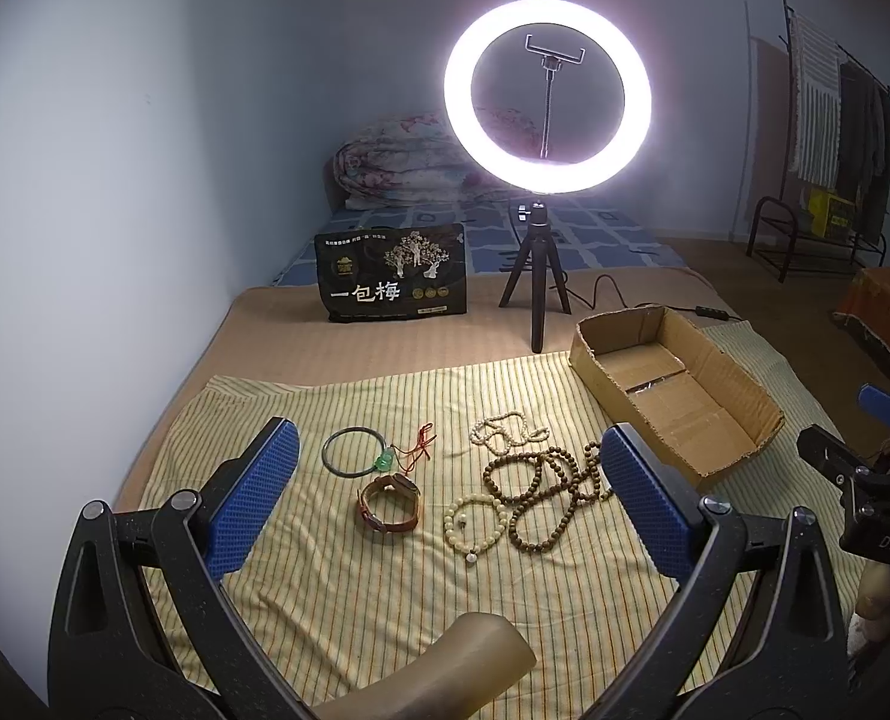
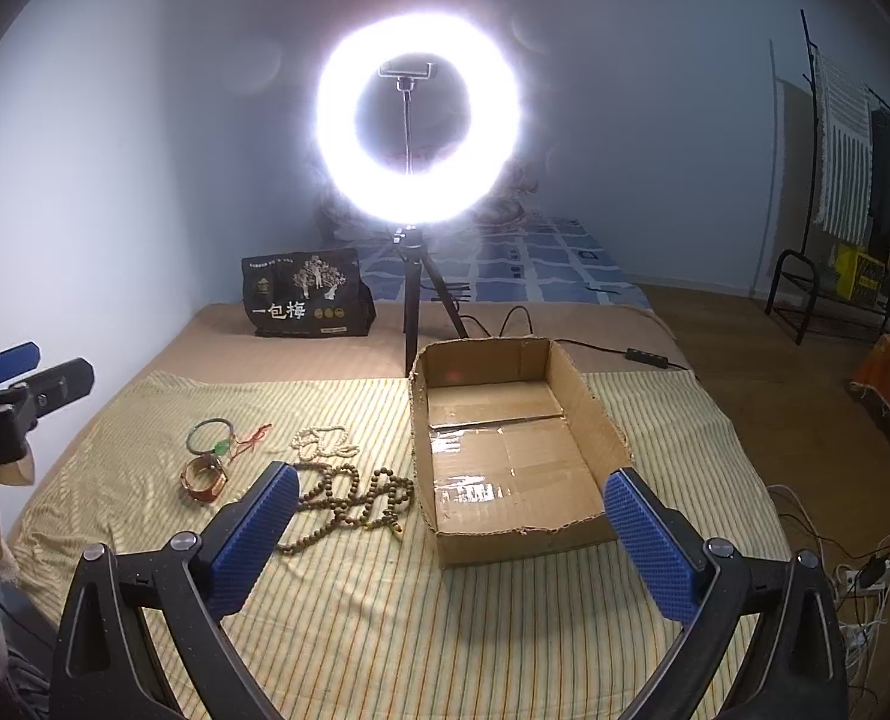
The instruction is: Organize jewelry
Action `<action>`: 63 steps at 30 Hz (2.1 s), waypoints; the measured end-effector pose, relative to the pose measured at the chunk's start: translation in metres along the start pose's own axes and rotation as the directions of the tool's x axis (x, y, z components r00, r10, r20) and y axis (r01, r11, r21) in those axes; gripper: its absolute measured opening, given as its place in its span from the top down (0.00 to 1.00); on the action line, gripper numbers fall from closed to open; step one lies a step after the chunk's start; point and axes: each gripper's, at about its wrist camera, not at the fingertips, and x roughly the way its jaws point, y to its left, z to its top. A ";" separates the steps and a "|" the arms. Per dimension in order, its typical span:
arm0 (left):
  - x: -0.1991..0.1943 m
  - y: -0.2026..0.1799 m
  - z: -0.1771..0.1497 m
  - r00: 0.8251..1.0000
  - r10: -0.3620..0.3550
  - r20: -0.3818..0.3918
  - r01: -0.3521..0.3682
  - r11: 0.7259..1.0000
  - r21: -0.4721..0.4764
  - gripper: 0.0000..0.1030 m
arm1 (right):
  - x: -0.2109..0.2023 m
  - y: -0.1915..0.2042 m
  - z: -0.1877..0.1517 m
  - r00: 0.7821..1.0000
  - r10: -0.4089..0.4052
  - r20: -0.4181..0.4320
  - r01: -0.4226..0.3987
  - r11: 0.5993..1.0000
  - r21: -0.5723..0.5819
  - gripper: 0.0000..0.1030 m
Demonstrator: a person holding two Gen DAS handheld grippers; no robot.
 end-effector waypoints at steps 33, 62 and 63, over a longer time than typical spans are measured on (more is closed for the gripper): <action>0.001 0.005 -0.003 1.000 0.009 -0.004 -0.009 1.000 0.012 0.01 | 0.003 0.007 -0.002 1.000 -0.014 -0.018 0.013 1.000 -0.015 0.00; 0.005 0.004 -0.006 1.000 0.014 -0.005 -0.014 1.000 0.017 0.01 | 0.008 0.009 -0.001 0.999 -0.017 -0.040 0.016 1.000 -0.022 0.00; 0.006 0.005 -0.006 1.000 0.014 -0.005 -0.014 1.000 0.018 0.01 | 0.008 0.010 -0.001 0.999 -0.018 -0.040 0.017 1.000 -0.023 0.00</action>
